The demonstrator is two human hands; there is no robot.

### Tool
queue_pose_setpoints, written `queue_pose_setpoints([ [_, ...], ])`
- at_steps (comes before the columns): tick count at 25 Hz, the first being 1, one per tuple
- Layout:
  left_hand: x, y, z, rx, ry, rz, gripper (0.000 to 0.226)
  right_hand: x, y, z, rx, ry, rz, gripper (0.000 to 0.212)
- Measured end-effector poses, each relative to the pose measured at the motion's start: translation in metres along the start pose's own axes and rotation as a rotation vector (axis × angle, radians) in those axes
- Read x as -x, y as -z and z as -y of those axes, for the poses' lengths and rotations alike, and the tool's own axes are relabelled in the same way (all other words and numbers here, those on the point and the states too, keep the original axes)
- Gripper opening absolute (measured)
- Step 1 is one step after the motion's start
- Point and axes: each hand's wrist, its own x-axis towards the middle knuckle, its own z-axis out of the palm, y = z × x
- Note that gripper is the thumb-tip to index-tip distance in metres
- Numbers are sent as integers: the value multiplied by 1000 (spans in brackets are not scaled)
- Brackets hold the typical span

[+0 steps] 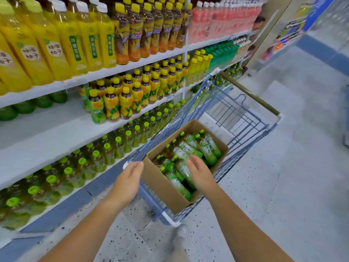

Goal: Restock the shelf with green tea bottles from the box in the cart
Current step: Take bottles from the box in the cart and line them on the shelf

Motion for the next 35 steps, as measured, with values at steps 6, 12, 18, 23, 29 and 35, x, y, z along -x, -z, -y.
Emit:
queue_pose_setpoints([
  [6,-54,-106,0,21,153,23,58,-74,72,-67,84,-154,107,50],
  [12,-127,-201,12,5,316,-51,73,-179,122,-123,285,-116,300,52],
  [18,-199,-281,51,78,479,-64,79,-281,142,-174,520,-114,349,54],
  [23,-234,-310,84,-48,587,-44,63,-345,146,-203,651,-74,308,52],
  [29,-256,-334,101,-206,630,-194,88,-388,136,-238,725,-108,339,22],
  [35,-262,-355,107,-153,661,-321,76,-406,134,-247,667,-137,338,38],
])
